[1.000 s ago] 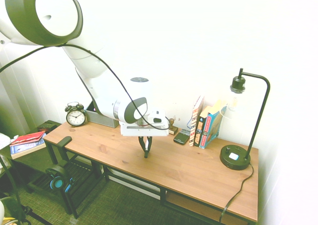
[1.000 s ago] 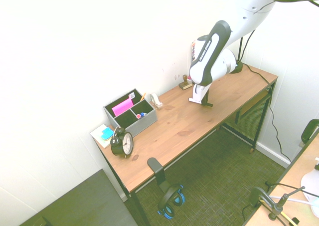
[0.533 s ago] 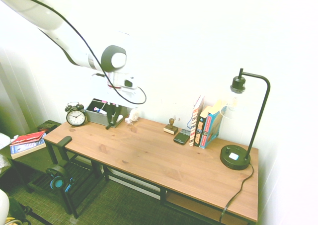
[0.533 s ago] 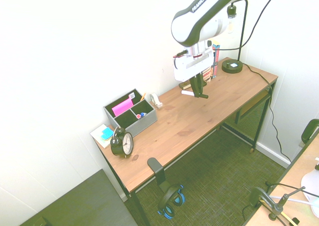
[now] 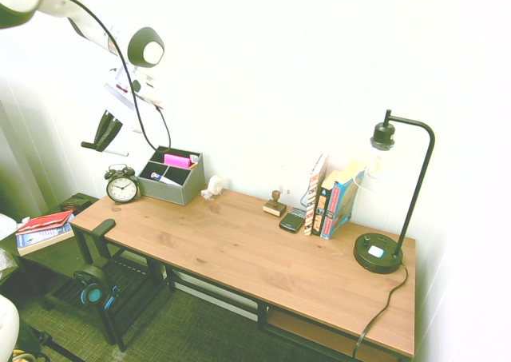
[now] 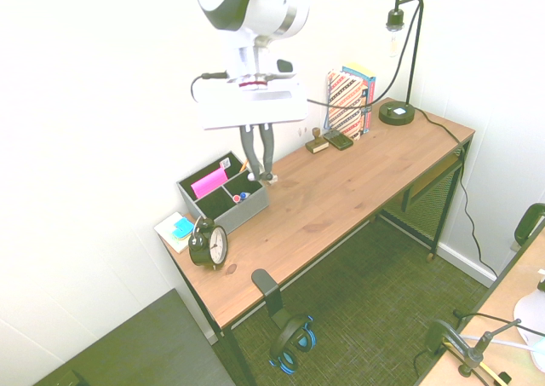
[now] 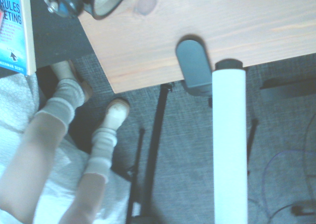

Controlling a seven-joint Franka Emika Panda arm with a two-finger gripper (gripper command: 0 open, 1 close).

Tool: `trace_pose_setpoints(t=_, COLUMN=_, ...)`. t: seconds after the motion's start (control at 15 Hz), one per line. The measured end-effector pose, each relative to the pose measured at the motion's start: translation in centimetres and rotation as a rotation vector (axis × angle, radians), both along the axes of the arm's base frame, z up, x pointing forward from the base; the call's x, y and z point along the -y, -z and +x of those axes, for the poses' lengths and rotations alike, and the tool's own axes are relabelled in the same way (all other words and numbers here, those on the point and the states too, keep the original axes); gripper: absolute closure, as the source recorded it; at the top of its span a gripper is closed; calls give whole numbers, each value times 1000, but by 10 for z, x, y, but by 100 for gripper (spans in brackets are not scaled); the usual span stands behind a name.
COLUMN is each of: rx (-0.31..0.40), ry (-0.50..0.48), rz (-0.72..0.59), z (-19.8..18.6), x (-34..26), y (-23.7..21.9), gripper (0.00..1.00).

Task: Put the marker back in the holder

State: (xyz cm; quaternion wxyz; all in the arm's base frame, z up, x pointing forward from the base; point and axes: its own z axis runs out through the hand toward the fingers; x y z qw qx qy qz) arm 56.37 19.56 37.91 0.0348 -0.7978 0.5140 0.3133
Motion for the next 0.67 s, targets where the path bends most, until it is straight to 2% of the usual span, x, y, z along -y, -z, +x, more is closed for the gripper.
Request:
trace_pose_setpoints(t=0.13, rx=-67, ry=98, rz=29, z=29, x=-7, y=28, gripper=100)
trace_pose_setpoints(t=0.27, rx=-101, ry=164, rz=58, z=56, x=-3, y=51, gripper=100)
trace_pose_setpoints(t=0.6, rx=-135, ry=219, rz=66, z=95, x=-6, y=98, gripper=100)
trace_pose_setpoints(t=0.67, rx=-133, ry=226, rz=68, z=103, x=-3, y=107, gripper=0)
